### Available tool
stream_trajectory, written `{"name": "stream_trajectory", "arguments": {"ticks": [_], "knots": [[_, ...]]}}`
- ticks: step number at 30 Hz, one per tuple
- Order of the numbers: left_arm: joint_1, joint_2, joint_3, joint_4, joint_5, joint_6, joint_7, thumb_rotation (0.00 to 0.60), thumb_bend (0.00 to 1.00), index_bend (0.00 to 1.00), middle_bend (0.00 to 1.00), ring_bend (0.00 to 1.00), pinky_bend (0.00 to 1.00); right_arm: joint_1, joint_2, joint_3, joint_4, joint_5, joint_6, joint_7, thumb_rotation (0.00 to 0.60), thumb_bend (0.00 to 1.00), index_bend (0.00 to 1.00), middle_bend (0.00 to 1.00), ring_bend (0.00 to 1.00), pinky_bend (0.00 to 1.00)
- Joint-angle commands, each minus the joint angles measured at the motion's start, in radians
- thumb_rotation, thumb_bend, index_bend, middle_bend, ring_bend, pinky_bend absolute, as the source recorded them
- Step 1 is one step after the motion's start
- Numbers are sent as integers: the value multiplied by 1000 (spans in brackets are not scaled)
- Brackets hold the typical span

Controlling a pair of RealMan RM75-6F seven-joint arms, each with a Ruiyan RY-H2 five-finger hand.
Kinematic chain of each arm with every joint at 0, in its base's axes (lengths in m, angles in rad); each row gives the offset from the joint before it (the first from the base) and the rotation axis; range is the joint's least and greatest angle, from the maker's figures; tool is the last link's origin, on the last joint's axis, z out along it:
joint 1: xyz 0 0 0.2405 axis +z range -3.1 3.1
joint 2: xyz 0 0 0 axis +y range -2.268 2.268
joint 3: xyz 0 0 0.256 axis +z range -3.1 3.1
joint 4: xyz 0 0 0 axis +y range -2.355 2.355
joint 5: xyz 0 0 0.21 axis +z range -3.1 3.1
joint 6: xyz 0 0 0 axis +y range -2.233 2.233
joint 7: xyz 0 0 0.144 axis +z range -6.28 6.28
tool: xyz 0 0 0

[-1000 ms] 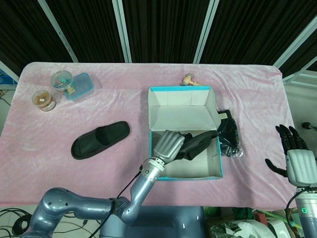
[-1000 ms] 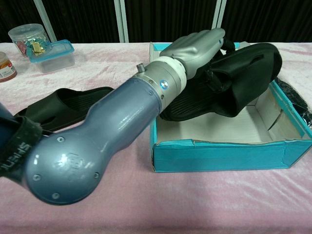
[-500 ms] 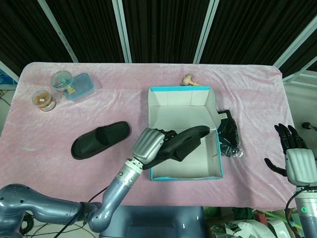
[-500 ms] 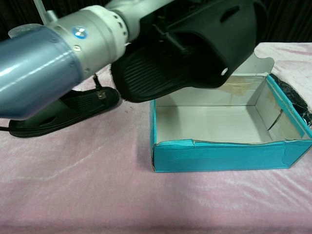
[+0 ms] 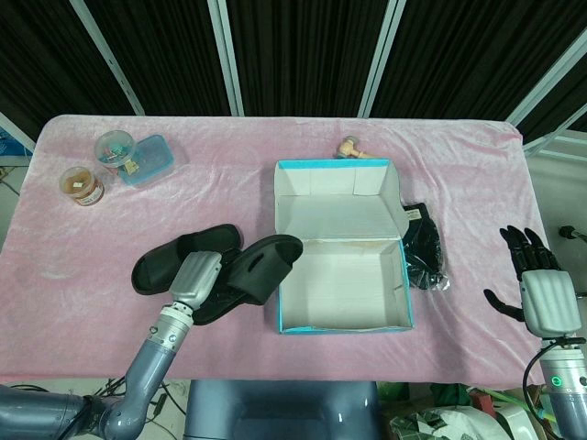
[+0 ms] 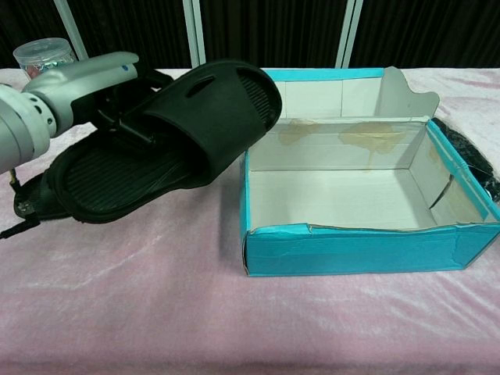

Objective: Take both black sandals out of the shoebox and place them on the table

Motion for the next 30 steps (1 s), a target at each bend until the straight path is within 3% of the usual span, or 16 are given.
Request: {"name": "stream_trajectory", "arguments": {"ticks": [1,10,16,22,24,26,27,29,30], "knots": [[34,13,20,39,8,-32,-60,600,453,403,559,540,583,0,-2,0,2,1,-1,3,600,105,0,65,11,199],[78,-3,24,74,59,-24,-117,600,449,402,559,540,582,-2,-2,-1,5,0,4,9,600,105,0,65,11,199],[120,-15,54,93,90,-19,-141,600,444,399,557,540,581,0,-5,-1,9,3,-1,11,600,105,0,65,11,199],[136,-39,49,148,61,-39,-106,600,399,381,535,516,552,0,-7,-2,9,2,-1,12,600,105,0,65,11,199],[137,-48,46,164,49,-38,-84,600,283,307,455,434,492,0,-7,-2,9,1,-1,12,600,104,0,65,11,199],[141,-65,41,190,56,-13,-46,600,68,100,213,184,264,-2,-7,-4,9,2,0,12,600,104,0,65,11,199],[146,-72,41,201,72,14,-25,600,10,25,96,74,130,-3,-6,-4,8,3,1,12,600,104,0,65,11,199],[162,-83,34,209,101,75,10,600,0,0,6,0,8,-5,-4,-4,6,3,3,12,600,105,0,65,11,199],[170,-83,28,207,113,99,17,600,0,0,0,0,0,-6,-3,-4,5,2,5,12,600,104,0,65,11,199]]}}
